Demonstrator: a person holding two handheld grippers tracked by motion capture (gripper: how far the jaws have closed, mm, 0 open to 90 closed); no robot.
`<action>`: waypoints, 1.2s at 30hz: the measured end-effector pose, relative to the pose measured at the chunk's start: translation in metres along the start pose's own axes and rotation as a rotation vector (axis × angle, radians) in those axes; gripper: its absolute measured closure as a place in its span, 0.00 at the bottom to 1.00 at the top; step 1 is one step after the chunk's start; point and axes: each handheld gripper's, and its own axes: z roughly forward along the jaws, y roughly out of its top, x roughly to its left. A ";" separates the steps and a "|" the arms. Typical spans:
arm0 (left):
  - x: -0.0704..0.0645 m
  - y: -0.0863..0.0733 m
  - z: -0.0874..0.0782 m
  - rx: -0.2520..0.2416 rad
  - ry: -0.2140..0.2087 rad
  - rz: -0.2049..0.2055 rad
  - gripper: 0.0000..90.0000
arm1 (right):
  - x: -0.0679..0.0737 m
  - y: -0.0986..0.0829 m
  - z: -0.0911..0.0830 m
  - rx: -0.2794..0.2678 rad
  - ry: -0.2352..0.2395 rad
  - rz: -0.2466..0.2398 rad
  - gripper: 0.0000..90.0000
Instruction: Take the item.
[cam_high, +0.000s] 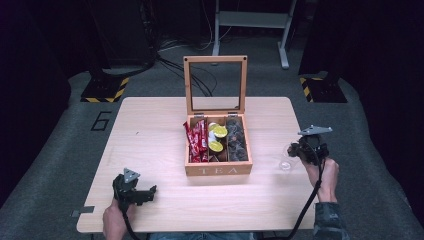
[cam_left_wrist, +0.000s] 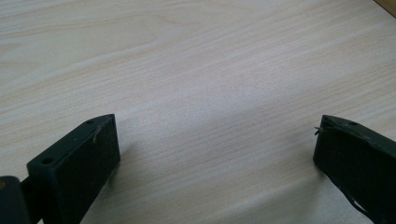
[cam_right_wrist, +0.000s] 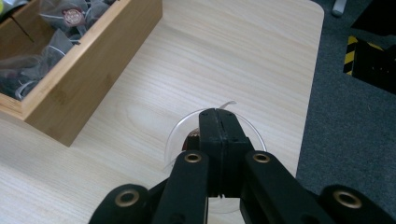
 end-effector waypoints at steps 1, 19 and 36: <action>0.000 0.000 0.000 0.000 -0.001 -0.001 0.00 | -0.001 -0.001 0.002 -0.002 0.000 -0.006 1.00; 0.000 0.000 0.000 0.000 -0.002 0.000 0.00 | -0.001 -0.014 0.023 0.047 0.026 0.030 1.00; 0.000 0.000 0.000 0.001 0.000 0.000 0.00 | 0.004 -0.013 0.020 0.021 0.039 0.033 0.75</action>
